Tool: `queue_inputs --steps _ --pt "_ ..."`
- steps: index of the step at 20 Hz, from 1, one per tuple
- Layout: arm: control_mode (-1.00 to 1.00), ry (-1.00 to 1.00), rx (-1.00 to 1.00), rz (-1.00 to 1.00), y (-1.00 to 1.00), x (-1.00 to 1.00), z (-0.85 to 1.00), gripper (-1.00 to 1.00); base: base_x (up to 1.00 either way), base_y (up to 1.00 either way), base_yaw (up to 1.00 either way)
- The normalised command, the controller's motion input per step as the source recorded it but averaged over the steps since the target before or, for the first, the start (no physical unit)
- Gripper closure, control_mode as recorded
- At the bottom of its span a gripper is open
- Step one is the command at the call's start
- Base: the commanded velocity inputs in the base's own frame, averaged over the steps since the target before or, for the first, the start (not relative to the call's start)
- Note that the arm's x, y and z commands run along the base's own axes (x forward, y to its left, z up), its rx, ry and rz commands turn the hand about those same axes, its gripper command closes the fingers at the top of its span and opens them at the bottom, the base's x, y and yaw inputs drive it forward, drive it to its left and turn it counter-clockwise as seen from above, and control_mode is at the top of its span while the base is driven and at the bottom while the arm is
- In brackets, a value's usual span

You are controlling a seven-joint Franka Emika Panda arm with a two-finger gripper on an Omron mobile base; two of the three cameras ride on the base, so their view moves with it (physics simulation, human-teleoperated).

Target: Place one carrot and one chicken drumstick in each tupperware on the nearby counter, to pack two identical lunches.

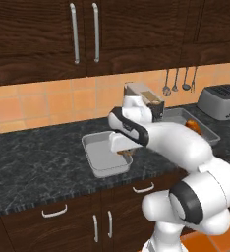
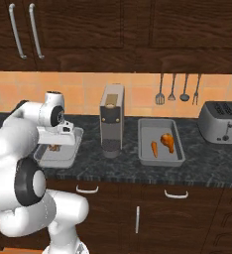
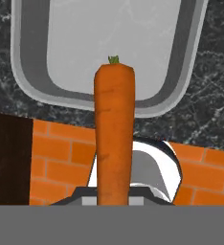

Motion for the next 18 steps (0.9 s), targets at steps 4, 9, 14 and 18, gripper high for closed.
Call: queue_inputs --steps 4,9,14,18 --pt "-1.00 -0.06 0.00 0.00 0.06 0.11 -0.19 1.00 0.00 0.00 0.00" --pt "-1.00 -0.13 -0.03 0.00 0.30 0.83 -0.02 1.00 0.00 0.00 0.00" --pt "-1.00 -0.10 -0.01 -0.02 0.02 0.65 -0.48 1.00 0.00 0.00 0.00" --pt "-1.00 0.11 0.00 -0.01 0.01 0.26 -0.65 1.00 0.00 0.00 0.00"
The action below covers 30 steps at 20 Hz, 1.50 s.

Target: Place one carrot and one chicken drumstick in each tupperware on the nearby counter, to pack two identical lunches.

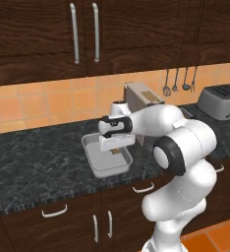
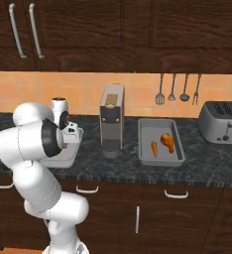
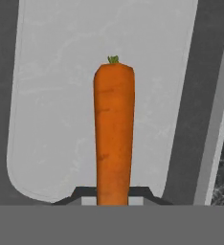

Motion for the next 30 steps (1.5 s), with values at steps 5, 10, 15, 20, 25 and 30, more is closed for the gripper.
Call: queue_inputs --steps 5,10,15,20,25,30 --pt "-1.00 0.05 0.00 -0.03 0.01 0.00 -0.20 1.00 0.00 0.00 0.00" --pt "-1.00 0.20 -0.09 -0.11 0.00 0.03 -0.02 1.00 0.00 0.00 0.00" --pt "-1.00 0.01 -0.10 -0.27 0.00 0.12 0.00 1.00 0.00 0.00 0.00" --pt "-1.00 0.00 -0.02 -0.08 0.09 0.69 -0.16 1.00 0.00 0.00 0.00" --pt "-1.00 0.00 -0.01 0.00 0.01 0.34 -0.30 1.00 0.00 0.00 0.00" --pt "-1.00 -0.03 0.00 0.00 -0.02 -0.03 -0.19 1.00 0.00 0.00 0.00"
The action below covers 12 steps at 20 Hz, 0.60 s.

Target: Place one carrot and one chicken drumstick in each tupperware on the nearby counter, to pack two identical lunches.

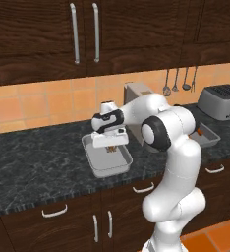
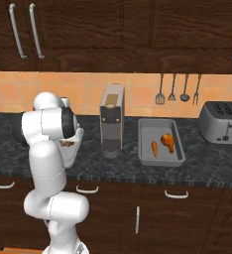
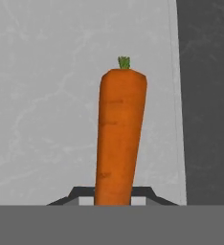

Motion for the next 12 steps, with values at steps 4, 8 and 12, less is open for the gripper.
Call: queue_inputs --steps 4,8,12 --pt "-1.00 0.00 0.00 0.00 -0.04 0.00 0.00 -1.00 0.00 0.00 0.00" --pt "-1.00 0.00 0.00 0.00 0.00 0.00 0.00 -1.00 0.00 0.00 0.00" --pt "-1.00 -0.15 0.00 0.00 -0.15 -0.47 0.15 -1.00 0.00 0.00 0.00"
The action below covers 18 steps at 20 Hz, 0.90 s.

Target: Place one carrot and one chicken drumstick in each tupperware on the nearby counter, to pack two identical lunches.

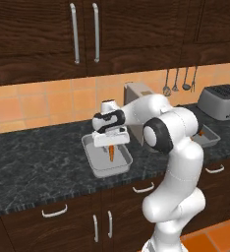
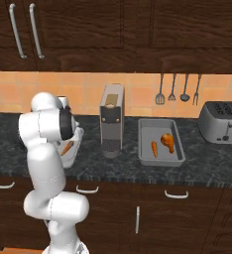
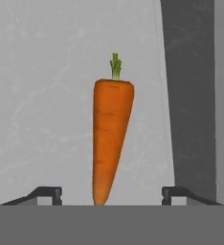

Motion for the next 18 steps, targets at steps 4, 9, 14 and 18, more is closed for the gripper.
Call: queue_inputs --steps 4,9,14,18 --pt "-1.00 -0.25 0.00 0.00 -0.37 -1.00 0.32 -1.00 0.00 0.00 0.00" --pt "-1.00 -0.19 0.00 0.04 -0.44 -1.00 0.41 -1.00 0.00 0.00 0.00" --pt "-1.00 0.02 0.00 0.19 -0.60 -1.00 1.00 -1.00 0.00 0.00 0.00" --pt "-1.00 -0.02 0.01 0.25 -0.62 -1.00 0.76 -1.00 0.00 0.00 0.00"
